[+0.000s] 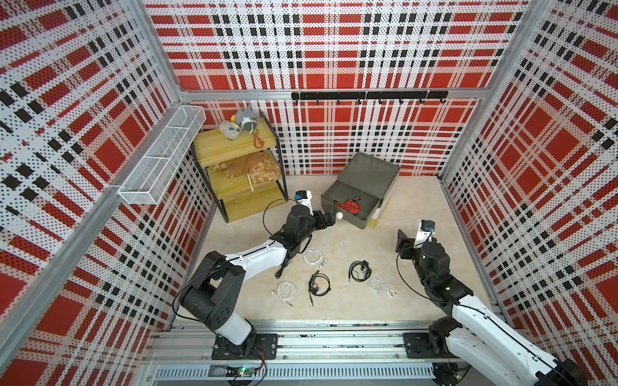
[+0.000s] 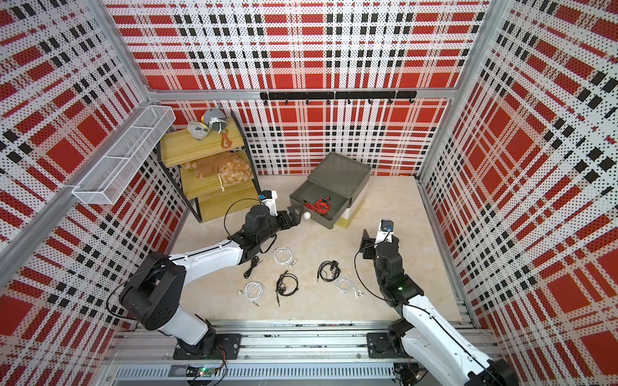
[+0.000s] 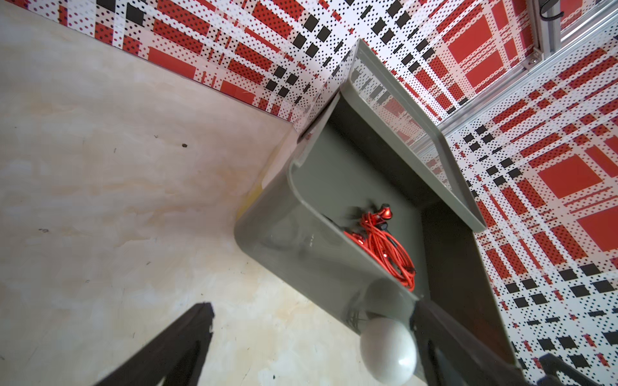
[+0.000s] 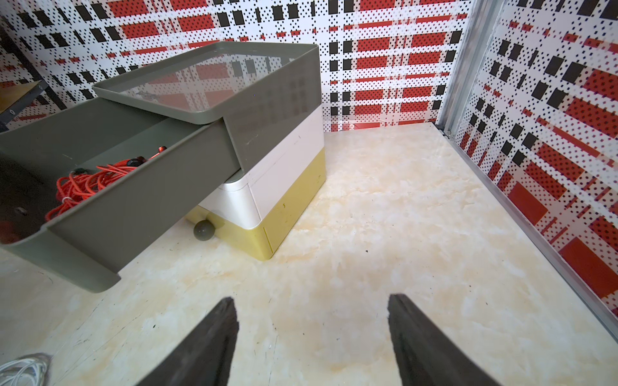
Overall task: Place the wired earphones into the drawer by color
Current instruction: Close the drawer in the storage box.
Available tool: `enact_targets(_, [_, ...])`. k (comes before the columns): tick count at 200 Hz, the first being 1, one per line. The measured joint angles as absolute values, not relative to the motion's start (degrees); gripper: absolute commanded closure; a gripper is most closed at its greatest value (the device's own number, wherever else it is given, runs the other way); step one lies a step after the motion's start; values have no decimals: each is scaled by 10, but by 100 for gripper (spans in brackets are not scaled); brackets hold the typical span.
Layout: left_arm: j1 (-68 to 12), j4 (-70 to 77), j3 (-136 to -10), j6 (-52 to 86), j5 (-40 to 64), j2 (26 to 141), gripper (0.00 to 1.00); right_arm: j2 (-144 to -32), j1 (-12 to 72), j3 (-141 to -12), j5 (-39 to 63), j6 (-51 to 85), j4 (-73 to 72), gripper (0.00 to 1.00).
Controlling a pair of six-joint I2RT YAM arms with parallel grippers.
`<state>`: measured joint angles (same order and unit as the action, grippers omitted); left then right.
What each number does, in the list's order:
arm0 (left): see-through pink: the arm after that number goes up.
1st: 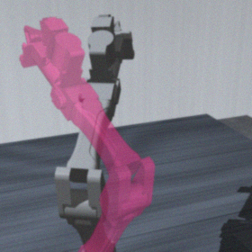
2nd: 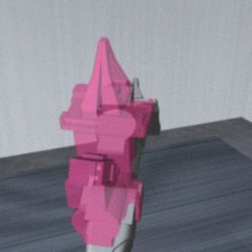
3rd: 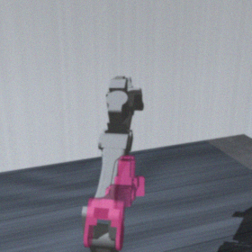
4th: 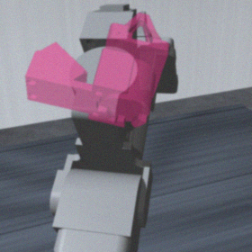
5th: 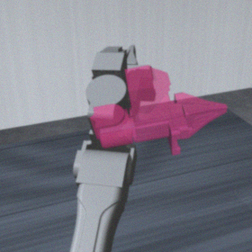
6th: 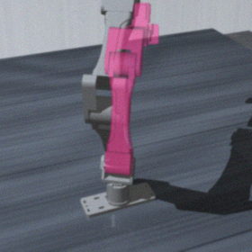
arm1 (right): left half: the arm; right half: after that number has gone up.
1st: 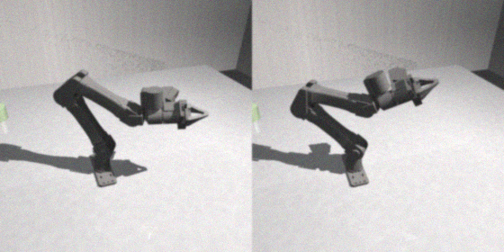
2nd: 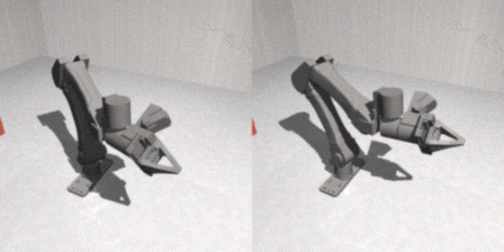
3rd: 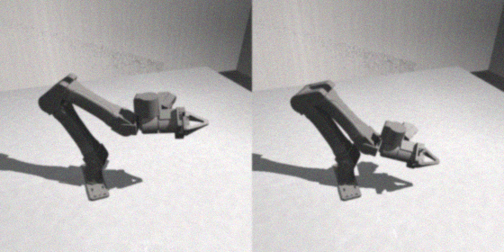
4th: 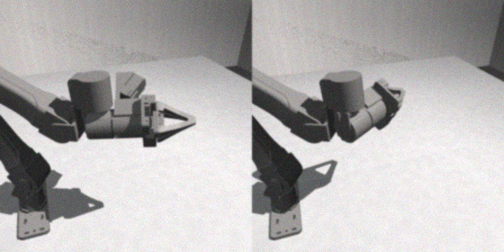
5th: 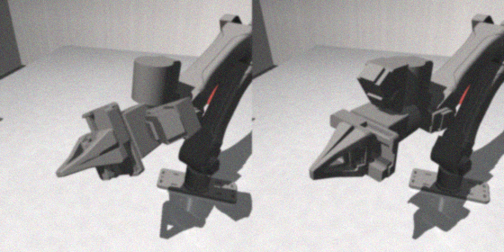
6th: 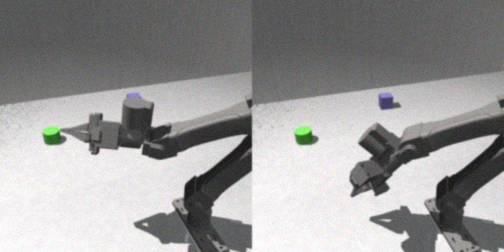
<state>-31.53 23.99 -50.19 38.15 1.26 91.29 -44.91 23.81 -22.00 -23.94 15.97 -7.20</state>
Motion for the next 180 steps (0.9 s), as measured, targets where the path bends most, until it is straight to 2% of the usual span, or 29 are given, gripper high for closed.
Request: enact_targets(180, [-315, 240, -549, 382, 31, 963, 1, -432, 238, -216, -240, 159, -72, 23])
